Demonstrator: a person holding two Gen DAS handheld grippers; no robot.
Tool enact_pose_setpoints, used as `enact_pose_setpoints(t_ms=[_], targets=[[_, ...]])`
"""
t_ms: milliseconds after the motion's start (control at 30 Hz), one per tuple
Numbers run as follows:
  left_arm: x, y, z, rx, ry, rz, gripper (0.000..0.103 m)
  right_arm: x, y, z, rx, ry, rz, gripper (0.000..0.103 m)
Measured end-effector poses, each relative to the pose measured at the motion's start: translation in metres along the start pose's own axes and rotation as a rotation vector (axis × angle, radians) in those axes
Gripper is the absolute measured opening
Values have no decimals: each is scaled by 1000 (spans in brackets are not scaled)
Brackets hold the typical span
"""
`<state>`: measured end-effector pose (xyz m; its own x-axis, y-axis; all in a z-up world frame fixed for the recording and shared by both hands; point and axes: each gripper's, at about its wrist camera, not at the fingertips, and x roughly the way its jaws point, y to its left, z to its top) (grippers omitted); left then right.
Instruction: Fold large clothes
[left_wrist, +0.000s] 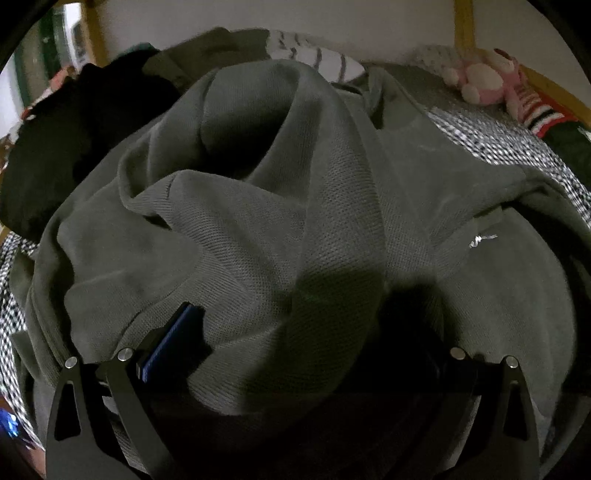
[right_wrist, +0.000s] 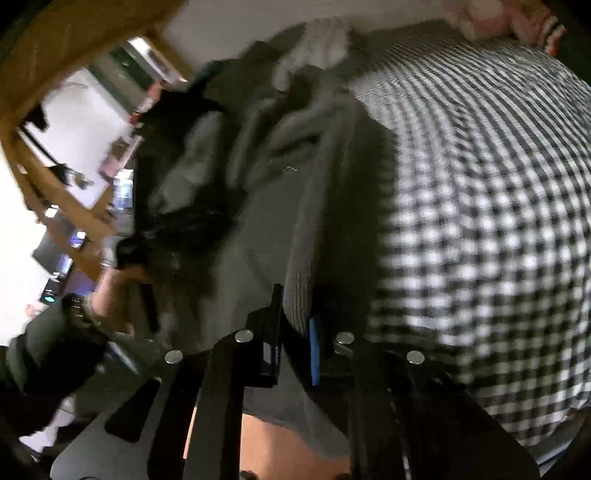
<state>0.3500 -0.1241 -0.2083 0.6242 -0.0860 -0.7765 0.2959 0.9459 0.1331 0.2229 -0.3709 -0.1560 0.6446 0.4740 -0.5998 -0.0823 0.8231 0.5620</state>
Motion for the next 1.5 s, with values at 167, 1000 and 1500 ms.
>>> enact_pose_setpoints(t_ms=[167, 1000, 1500], targets=[[-42, 29, 10, -77, -120, 64, 98, 11, 37, 9, -61, -10, 55, 12], [-35, 103, 1, -188, -21, -80, 98, 16, 202, 74, -249, -165, 344, 12], [-114, 331, -61, -642, -101, 40, 98, 112, 337, 52, -512, -3, 483, 12]])
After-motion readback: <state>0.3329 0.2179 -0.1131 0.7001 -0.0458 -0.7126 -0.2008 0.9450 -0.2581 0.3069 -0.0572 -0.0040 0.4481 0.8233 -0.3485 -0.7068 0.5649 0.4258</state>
